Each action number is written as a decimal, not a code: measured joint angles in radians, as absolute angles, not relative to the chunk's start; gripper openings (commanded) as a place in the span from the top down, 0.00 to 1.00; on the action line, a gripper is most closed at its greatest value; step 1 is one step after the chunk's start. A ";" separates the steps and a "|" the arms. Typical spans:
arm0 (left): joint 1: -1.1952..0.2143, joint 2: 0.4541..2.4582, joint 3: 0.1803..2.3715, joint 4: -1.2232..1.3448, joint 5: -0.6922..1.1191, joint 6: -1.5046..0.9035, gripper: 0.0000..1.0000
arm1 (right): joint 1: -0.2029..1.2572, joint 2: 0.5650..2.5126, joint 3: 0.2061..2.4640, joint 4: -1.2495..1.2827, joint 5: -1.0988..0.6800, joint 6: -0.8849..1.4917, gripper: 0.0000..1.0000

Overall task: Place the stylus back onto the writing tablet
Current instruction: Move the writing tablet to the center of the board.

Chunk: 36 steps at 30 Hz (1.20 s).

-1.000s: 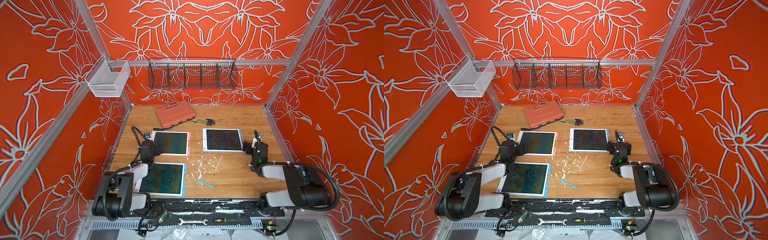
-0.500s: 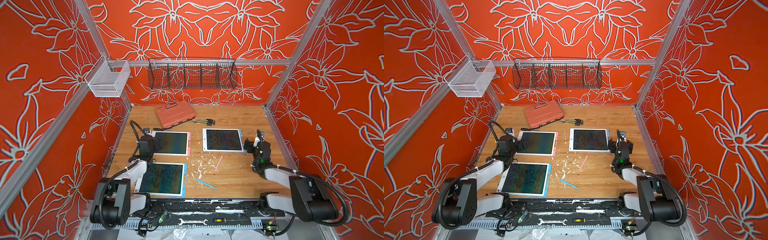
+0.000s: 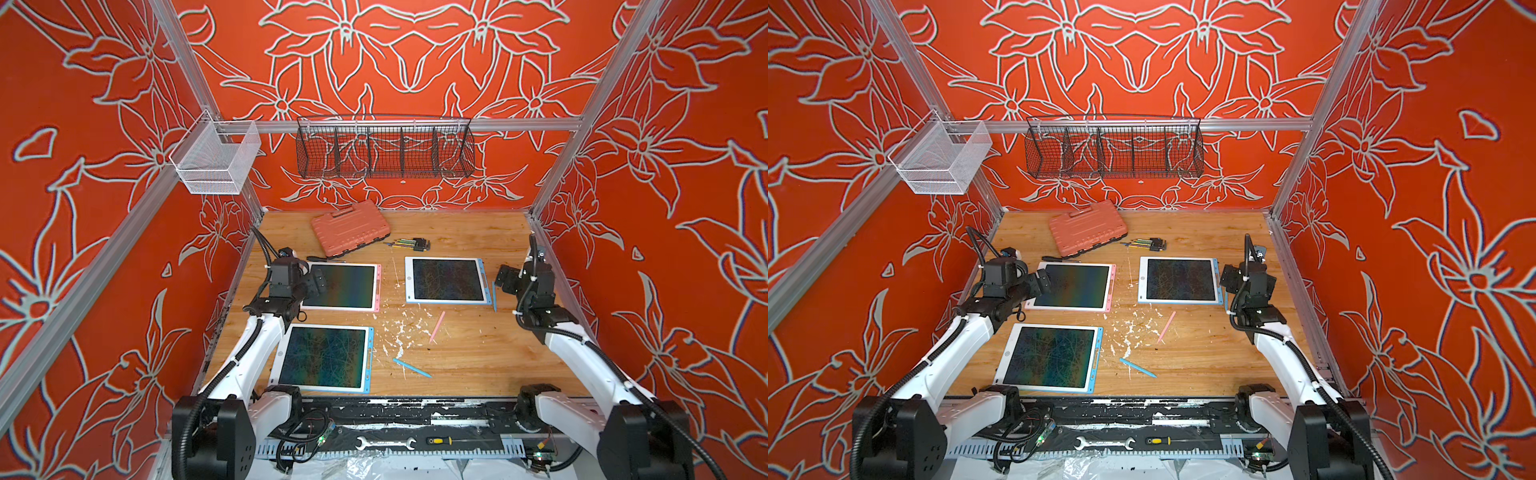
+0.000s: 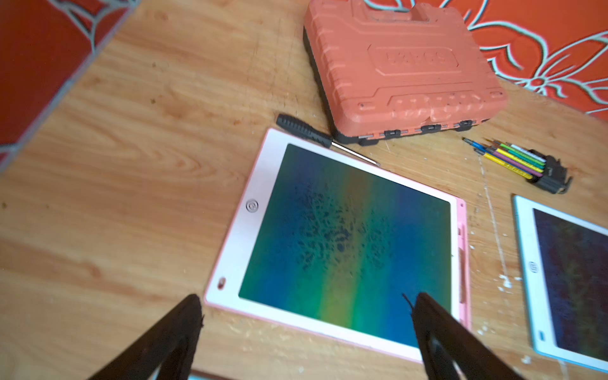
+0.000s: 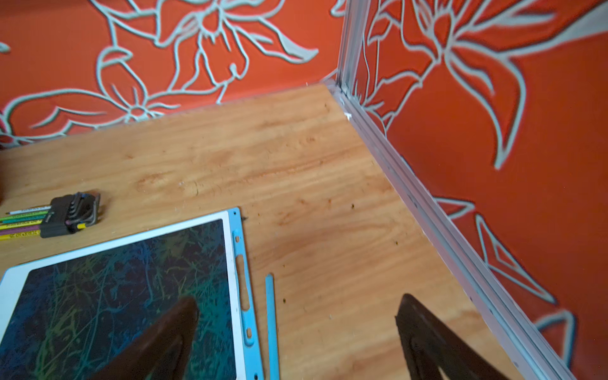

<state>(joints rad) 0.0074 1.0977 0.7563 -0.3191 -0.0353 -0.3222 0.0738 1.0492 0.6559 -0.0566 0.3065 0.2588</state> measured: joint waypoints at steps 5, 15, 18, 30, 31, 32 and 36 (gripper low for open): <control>0.007 1.111 0.832 -0.493 0.064 -0.415 0.03 | 0.075 1.100 0.806 -0.317 0.288 0.350 0.03; -0.059 1.241 0.919 -0.737 0.233 -0.495 0.03 | 0.119 1.151 0.895 -0.667 0.234 0.499 0.03; -0.117 1.246 0.942 -0.794 0.248 -0.515 0.02 | 0.151 1.157 0.923 -0.738 0.228 0.530 0.03; -0.370 1.241 0.959 -0.909 0.317 -0.580 0.01 | 0.336 1.139 0.923 -0.844 0.170 0.586 0.03; -0.392 1.241 0.958 -0.913 0.324 -0.587 0.00 | 0.349 1.136 0.921 -0.845 0.159 0.586 0.03; -0.415 1.241 0.956 -0.913 0.332 -0.594 0.01 | 0.363 1.132 0.919 -0.846 0.152 0.586 0.03; -0.490 1.253 0.946 -0.914 0.353 -0.620 0.03 | 0.397 1.121 0.896 -0.844 0.121 0.587 0.03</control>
<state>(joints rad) -0.4900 1.2526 0.9463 -0.9142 0.3534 -0.6197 0.3965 1.1213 0.8955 -0.8444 0.1211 0.5865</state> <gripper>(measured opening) 0.971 0.971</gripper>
